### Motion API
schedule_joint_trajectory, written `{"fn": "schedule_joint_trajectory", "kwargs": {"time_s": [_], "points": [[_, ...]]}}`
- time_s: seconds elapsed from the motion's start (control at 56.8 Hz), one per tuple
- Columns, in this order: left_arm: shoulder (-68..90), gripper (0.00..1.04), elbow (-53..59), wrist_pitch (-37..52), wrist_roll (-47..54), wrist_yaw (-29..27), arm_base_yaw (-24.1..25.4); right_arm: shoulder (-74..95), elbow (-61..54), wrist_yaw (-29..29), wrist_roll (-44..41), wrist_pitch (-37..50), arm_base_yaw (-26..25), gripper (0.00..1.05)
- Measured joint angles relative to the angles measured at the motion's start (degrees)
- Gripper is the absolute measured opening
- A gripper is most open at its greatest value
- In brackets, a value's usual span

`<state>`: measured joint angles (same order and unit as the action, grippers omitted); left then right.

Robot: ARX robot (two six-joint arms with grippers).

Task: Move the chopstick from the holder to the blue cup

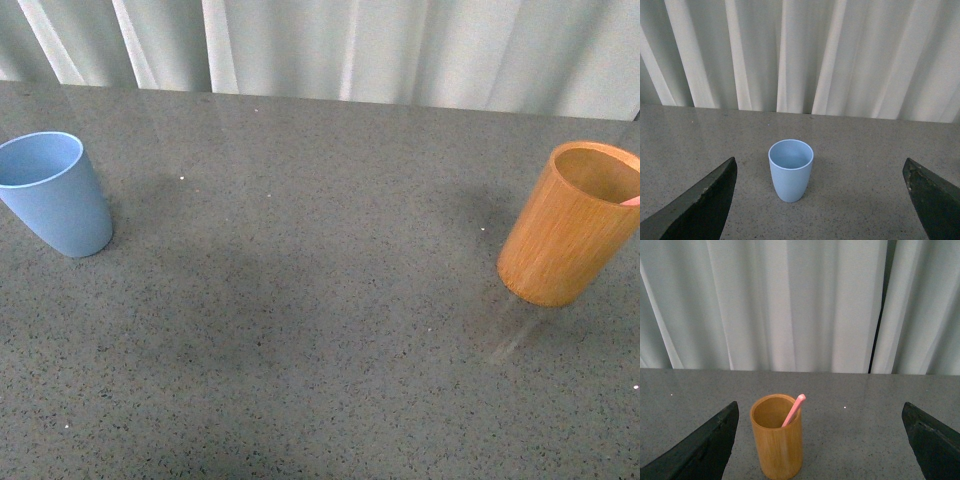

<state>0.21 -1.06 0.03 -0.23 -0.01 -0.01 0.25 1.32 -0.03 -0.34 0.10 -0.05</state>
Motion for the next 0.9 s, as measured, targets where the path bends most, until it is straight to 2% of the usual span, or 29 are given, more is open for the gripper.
{"fn": "schedule_joint_trajectory", "kwargs": {"time_s": [0.405, 0.475, 0.51, 0.581, 0.668, 0.739, 0.897], "points": [[0.37, 0.98, -0.17, -0.44, -0.20, 0.68, 0.15, 0.00, 0.00, 0.00, 0.00, 0.00, 0.00, 0.95], [12.92, 0.98, -8.48, -18.32, -2.40, 11.45, 2.73, 0.00, 0.00, -0.02, 0.00, 0.00, 0.00, 0.95], [20.61, 0.98, -12.20, -21.79, -3.34, 12.76, 3.48, 0.00, 0.00, -0.15, 0.02, 0.00, 0.00, 0.95], [32.98, 0.98, -17.49, -18.64, -4.76, 13.40, 5.25, 0.00, 0.00, 0.00, 0.07, 0.00, 0.04, 0.95], [46.18, 0.98, -23.91, -10.49, -5.68, 12.24, 7.39, 0.00, 0.00, 0.02, 0.09, 0.00, 0.04, 0.95], [57.13, 0.98, -29.66, -4.61, -6.25, 9.99, 8.61, 0.00, 0.00, 0.00, 0.11, 0.00, 0.04, 0.95], [80.15, 0.98, -40.19, 2.51, -6.47, 6.38, 9.29, 0.00, 0.00, 0.00, 0.15, 0.00, 0.04, 0.95]]}}
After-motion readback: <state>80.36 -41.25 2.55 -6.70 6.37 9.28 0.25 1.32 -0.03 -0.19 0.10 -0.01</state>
